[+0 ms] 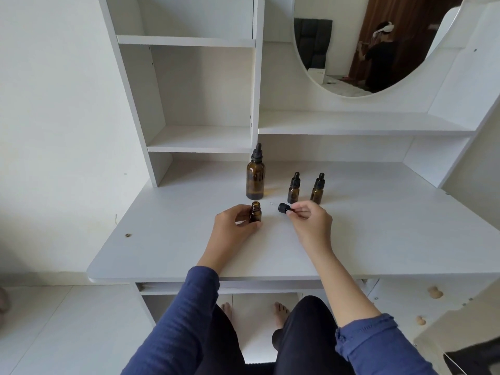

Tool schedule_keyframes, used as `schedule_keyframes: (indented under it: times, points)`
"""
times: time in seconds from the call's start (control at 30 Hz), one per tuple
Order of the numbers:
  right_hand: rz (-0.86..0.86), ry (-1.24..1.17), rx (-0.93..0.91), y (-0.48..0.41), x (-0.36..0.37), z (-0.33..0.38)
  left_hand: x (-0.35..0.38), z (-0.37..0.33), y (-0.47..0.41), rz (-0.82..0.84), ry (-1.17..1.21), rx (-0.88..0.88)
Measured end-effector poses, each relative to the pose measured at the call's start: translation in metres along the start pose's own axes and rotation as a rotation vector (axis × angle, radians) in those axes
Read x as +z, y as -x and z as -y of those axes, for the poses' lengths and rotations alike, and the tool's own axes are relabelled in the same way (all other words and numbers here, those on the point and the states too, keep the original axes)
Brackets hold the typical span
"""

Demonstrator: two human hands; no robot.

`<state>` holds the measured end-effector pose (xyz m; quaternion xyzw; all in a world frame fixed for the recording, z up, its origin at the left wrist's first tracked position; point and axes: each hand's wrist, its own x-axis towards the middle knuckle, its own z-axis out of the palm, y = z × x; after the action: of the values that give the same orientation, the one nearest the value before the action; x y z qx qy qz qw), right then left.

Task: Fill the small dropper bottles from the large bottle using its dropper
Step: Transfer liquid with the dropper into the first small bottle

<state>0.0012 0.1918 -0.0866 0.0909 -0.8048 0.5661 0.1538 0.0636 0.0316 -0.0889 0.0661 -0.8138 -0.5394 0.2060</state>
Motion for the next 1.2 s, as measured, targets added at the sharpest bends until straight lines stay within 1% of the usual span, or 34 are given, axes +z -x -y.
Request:
schedule_keyframes:
  times: [0.33,0.43,0.53,0.77,0.93,1.2]
  points:
    - [0.039,0.071,-0.018,0.000,0.004,-0.001,0.000,-0.002,0.001,0.000,0.002,-0.002]
    - [0.008,0.063,-0.072,-0.001,0.004,0.000,0.000,-0.003,0.001,0.003,0.011,0.003]
    - [-0.021,-0.001,-0.156,-0.009,0.007,0.012,-0.001,-0.003,0.000,0.008,0.027,0.000]
    - [0.065,-0.170,-0.172,-0.051,0.033,0.072,-0.001,-0.005,0.001,0.016,0.072,-0.018]
    - [0.103,-0.161,-0.179,-0.069,0.059,0.084,-0.002,-0.005,0.000,0.018,0.084,-0.025]
    - [0.038,-0.066,-0.258,-0.082,0.070,0.084,-0.001,-0.002,-0.003,0.024,0.065,-0.028]
